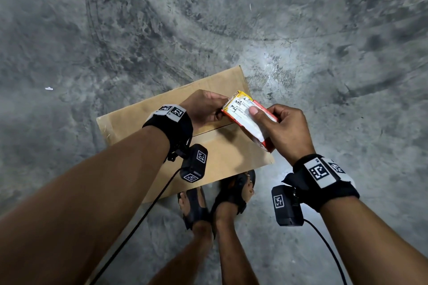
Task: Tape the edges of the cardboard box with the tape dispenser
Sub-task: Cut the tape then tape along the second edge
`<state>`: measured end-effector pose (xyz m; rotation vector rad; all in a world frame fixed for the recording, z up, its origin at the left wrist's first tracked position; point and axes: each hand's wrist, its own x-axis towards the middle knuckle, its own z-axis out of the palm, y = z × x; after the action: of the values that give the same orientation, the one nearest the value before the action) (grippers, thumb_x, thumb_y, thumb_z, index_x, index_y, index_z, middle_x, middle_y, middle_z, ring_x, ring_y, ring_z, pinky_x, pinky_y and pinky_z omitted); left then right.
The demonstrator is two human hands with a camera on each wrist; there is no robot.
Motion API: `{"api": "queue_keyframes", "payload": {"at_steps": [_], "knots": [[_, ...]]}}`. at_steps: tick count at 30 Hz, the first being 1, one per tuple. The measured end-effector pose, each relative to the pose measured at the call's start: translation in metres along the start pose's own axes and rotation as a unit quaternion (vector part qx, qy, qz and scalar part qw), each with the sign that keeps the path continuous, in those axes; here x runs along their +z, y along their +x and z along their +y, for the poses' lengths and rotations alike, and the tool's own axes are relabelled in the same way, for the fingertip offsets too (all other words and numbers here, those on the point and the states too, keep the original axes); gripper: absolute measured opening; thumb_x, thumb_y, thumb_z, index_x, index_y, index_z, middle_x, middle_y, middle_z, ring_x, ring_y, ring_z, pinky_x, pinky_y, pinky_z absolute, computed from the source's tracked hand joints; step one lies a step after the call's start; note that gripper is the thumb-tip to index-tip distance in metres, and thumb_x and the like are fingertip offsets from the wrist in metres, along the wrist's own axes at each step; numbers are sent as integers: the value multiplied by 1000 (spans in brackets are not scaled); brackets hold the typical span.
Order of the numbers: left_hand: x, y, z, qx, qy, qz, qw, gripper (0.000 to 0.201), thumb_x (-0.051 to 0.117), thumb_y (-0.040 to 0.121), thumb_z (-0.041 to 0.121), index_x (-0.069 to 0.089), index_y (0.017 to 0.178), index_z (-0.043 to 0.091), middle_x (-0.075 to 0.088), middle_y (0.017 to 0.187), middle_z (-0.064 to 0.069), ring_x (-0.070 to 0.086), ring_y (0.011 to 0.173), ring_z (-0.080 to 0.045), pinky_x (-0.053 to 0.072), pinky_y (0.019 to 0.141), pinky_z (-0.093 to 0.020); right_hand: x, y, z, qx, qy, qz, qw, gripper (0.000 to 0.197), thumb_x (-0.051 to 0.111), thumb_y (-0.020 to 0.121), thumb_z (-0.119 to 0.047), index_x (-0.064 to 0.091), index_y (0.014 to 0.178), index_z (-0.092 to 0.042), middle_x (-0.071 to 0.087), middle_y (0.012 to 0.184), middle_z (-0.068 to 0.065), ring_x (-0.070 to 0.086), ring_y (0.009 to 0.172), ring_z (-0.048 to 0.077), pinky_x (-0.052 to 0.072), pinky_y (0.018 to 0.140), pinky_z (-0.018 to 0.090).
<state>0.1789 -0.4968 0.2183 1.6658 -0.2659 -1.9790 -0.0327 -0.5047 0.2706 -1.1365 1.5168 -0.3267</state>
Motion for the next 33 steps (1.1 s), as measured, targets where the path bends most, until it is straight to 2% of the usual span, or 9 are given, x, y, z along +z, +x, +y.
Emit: {"api": "queue_keyframes", "payload": {"at_steps": [5, 9, 11, 13, 15, 18, 22, 28, 33], "knots": [[7, 22, 16, 51, 90, 50, 993, 22, 64, 91, 7, 70, 106, -8, 67, 55, -2, 48, 38, -4, 42, 40, -12, 5, 3, 2, 6, 9, 36, 999, 52, 83, 72, -55, 69, 74, -5, 68, 63, 17, 60, 49, 36, 52, 42, 51], [2, 40, 32, 83, 165, 15, 983, 11, 66, 90, 9, 76, 90, 4, 67, 68, -10, 48, 43, -6, 43, 44, -14, 9, 12, 2, 16, 24, 59, 998, 43, 84, 75, -49, 71, 73, -8, 70, 58, 10, 65, 46, 34, 52, 36, 47], [-6, 49, 45, 100, 178, 3, 979, 16, 69, 88, 13, 75, 94, -1, 69, 66, -8, 52, 45, -6, 43, 46, -14, 9, 13, 8, 13, 22, 72, 997, 43, 83, 73, -52, 70, 70, -11, 68, 54, 6, 64, 45, 29, 52, 39, 43], [-24, 61, 63, 124, 180, 19, 975, 21, 70, 87, 15, 73, 96, -4, 70, 63, -4, 57, 49, -5, 42, 47, -13, 6, 8, 21, 14, 13, 84, 996, 42, 83, 73, -52, 70, 70, -13, 65, 52, 0, 59, 44, 21, 50, 42, 37], [-42, 72, 80, 143, 203, 47, 968, 15, 74, 85, 21, 77, 88, 6, 73, 69, -6, 61, 55, -6, 43, 50, -13, 2, -3, 37, 28, 14, 83, 996, 37, 83, 75, -51, 71, 71, -16, 65, 52, -3, 58, 45, 17, 52, 44, 37], [-42, 86, 91, 155, 270, 41, 949, 15, 73, 86, 24, 78, 89, 10, 75, 77, -7, 66, 63, -9, 45, 53, -14, 3, -9, 55, 43, 8, 90, 995, 38, 81, 76, -54, 70, 72, -18, 67, 55, -3, 62, 48, 19, 57, 49, 44], [-24, 103, 85, 177, 293, 53, 938, 11, 73, 87, 21, 76, 88, 11, 74, 65, 6, 63, 57, -2, 44, 52, -13, 12, -2, 63, 31, -30, 124, 991, 45, 75, 76, -61, 68, 72, -17, 68, 61, -3, 67, 57, 20, 57, 55, 42], [-26, 117, 77, 171, 288, 80, 939, 11, 76, 84, 25, 77, 80, 15, 74, 69, 2, 63, 58, -5, 43, 52, -15, 15, 6, 62, 34, -41, 126, 991, 46, 76, 77, -60, 66, 71, -15, 66, 61, -4, 65, 58, 21, 56, 57, 40], [-30, 123, 78, 161, 304, 90, 935, 18, 76, 84, 29, 78, 84, 11, 75, 71, 1, 64, 60, -6, 44, 54, -17, 19, 10, 59, 39, -48, 126, 990, 53, 71, 72, -68, 61, 67, -17, 63, 57, -1, 65, 58, 27, 56, 55, 41]]}}
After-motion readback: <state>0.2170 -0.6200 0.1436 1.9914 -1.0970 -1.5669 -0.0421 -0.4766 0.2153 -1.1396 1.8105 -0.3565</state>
